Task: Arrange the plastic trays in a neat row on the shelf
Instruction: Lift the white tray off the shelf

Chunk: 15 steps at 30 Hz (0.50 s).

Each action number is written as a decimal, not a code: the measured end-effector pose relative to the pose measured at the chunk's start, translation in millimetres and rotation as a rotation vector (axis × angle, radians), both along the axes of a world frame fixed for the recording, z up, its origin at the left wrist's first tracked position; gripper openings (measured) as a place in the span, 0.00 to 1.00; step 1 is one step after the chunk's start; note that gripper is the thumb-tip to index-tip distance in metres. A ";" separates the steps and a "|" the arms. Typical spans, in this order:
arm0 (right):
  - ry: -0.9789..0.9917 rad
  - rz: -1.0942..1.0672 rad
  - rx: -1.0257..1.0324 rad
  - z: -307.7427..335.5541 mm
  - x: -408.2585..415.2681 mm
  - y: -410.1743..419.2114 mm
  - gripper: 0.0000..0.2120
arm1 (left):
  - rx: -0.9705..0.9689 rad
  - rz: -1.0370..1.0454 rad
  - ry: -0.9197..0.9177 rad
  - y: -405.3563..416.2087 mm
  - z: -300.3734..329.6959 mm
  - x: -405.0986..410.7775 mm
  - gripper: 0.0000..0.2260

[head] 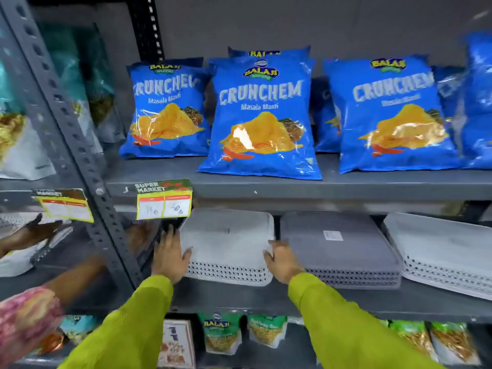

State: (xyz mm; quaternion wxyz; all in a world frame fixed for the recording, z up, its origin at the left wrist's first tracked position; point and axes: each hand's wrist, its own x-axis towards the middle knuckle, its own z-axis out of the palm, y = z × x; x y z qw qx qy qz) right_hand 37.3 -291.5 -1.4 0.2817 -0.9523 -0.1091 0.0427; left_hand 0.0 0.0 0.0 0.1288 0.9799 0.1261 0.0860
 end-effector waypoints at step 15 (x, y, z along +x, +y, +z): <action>0.209 -0.336 0.842 -5.4 67.2 21.5 0.41 | -1.002 0.336 -0.118 57.9 -40.5 93.8 0.32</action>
